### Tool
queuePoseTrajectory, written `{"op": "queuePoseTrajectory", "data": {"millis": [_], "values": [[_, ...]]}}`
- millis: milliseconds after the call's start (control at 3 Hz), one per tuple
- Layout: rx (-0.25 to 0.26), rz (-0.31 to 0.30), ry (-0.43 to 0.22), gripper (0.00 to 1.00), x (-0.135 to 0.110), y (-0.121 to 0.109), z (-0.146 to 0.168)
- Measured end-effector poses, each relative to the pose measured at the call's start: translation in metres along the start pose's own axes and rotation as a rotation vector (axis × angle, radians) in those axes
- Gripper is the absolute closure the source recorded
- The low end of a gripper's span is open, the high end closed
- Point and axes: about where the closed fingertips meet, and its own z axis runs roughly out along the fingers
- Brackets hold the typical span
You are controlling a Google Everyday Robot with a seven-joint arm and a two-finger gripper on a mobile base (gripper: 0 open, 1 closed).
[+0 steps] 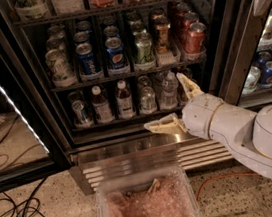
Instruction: Pick pepsi can from middle shelf of fridge
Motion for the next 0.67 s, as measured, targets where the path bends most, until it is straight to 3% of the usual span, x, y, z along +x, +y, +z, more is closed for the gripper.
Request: {"op": "queuePoseTrajectory", "data": {"millis": [333,667], "values": [[0.025,-0.002,-0.01,0.07,0.007,-0.004,0.014],[0.125,-0.017,-0.018,0.07,0.027,-0.021,0.019]]}}
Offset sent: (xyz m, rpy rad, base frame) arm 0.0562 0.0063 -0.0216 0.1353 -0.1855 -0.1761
